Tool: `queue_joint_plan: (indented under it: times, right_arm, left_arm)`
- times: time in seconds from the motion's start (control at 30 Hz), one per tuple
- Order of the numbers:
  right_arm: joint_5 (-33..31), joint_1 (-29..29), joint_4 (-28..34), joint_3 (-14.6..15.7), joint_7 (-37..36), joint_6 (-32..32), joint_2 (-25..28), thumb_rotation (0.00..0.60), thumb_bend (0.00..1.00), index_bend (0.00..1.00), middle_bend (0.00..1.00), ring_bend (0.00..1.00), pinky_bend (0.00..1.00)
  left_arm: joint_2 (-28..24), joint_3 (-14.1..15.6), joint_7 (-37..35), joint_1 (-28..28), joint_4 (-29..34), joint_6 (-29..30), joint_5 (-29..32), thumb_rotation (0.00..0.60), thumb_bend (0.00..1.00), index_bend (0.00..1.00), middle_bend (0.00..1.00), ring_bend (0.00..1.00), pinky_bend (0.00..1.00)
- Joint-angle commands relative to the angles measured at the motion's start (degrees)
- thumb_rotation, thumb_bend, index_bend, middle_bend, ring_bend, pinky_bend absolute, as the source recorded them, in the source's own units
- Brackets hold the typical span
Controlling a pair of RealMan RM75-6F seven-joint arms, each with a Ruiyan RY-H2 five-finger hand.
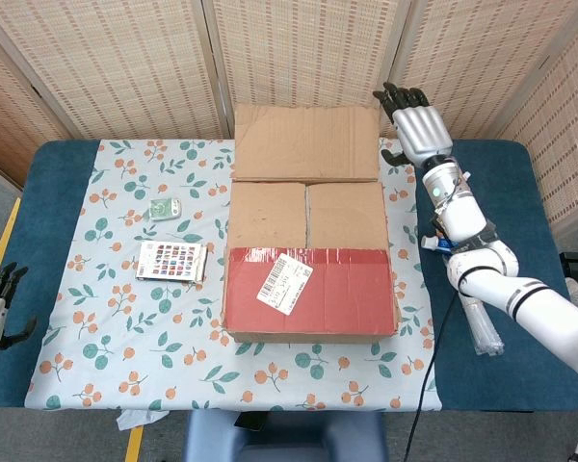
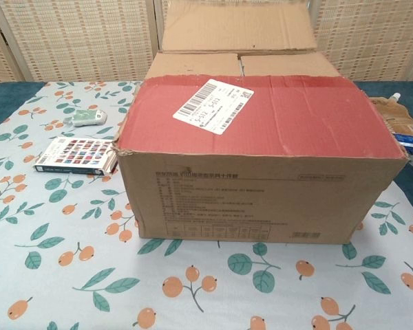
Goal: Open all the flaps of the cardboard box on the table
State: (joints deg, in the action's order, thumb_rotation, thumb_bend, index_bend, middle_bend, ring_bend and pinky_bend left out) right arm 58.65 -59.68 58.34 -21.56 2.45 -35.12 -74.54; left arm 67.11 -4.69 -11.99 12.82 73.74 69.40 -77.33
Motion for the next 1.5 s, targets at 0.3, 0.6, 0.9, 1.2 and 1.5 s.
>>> queue_joint_plan:
  times: [0.3, 0.6, 0.9, 1.2, 1.5]
  right_arm:
    - [10.04, 11.69, 25.58, 4.55, -11.11, -5.73, 15.17, 0.600, 0.37, 0.00, 0.00, 0.00, 0.00]
    - [24.60, 13.15, 30.20, 6.80, -40.87, 2.22, 21.54, 0.600, 0.37, 0.00, 0.00, 0.00, 0.00]
    - [48.38, 8.10, 20.42, 18.92, -88.66, -7.76, 18.65, 0.600, 0.37, 0.00, 0.00, 0.00, 0.02]
    - [58.19, 2.74, 5.94, 30.76, -119.43, -24.59, 14.52, 0.600, 0.37, 0.00, 0.00, 0.06, 0.11]
    - [58.26, 1.73, -1.19, 36.62, -128.09, -30.48, 11.62, 0.600, 0.37, 0.02, 0.03, 0.11, 0.21]
  left_arm:
    - [0.20, -0.12, 0.52, 0.00, 0.01, 0.19, 0.16, 0.600, 0.46, 0.00, 0.00, 0.00, 0.00]
    - [0.55, -0.03, 2.09, 0.34, 0.09, -0.66, 0.65, 0.600, 0.46, 0.00, 0.00, 0.00, 0.00]
    - [0.85, -0.46, 1.47, 0.13, -0.34, 0.09, 0.82, 0.600, 0.46, 0.00, 0.00, 0.00, 0.00]
    - [0.86, -0.43, 1.54, 0.21, -0.50, -0.38, 1.04, 0.600, 0.46, 0.00, 0.00, 0.00, 0.00]
    - [1.01, -0.42, 2.09, 0.33, -0.48, -0.56, 1.10, 0.600, 0.46, 0.00, 0.00, 0.00, 0.00]
